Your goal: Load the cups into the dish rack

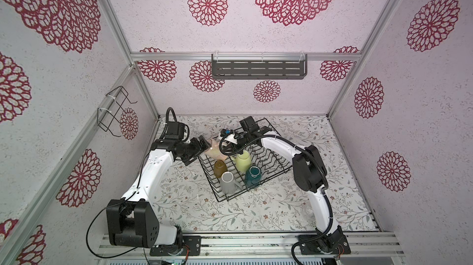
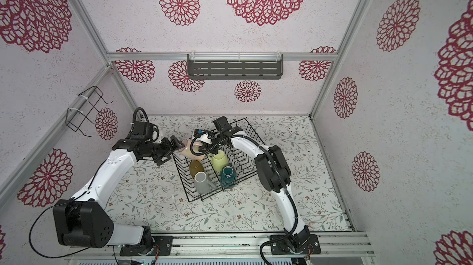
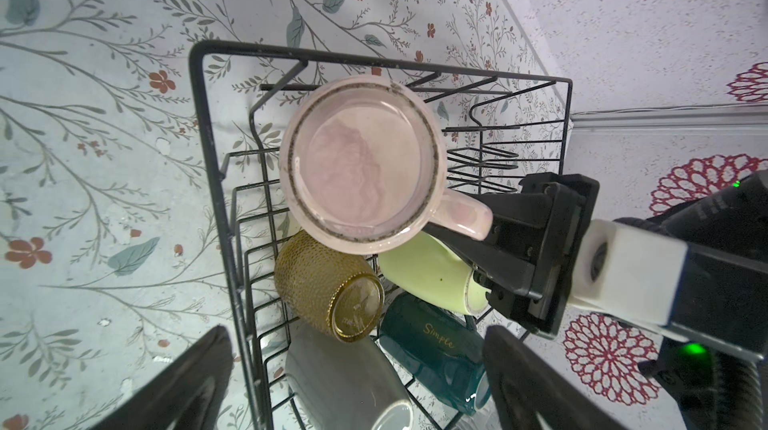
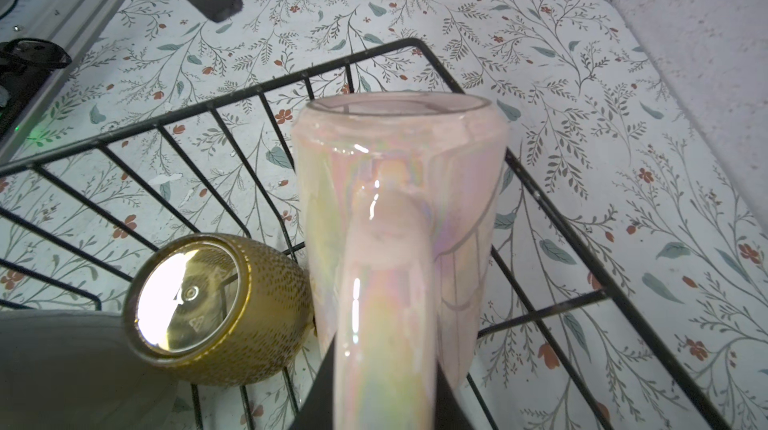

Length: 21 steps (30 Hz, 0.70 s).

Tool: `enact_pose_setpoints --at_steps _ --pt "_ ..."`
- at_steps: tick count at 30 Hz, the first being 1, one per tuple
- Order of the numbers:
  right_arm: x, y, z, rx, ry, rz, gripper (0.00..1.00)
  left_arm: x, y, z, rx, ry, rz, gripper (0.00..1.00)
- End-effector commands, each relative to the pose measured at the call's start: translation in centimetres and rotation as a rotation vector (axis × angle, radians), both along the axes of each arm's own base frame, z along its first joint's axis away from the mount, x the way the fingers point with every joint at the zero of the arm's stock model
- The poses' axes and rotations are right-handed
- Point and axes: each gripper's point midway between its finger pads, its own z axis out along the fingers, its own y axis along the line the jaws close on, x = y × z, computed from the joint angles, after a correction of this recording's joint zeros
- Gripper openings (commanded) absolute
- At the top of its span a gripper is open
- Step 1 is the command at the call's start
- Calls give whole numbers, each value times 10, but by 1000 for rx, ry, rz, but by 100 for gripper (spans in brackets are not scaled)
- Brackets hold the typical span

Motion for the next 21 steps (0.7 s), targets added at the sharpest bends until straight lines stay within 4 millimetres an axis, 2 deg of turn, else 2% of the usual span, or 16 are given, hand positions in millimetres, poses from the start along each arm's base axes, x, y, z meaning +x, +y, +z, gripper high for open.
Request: enact_pose_setpoints --at_steps 1,15,21 --pt "10 10 36 70 -132 33 7 3 5 -8 19 9 -1 98" --pt "24 14 11 9 -153 33 15 4 6 -18 27 39 5 97" --pt "21 14 19 19 -144 40 15 2 8 -15 33 39 7 97"
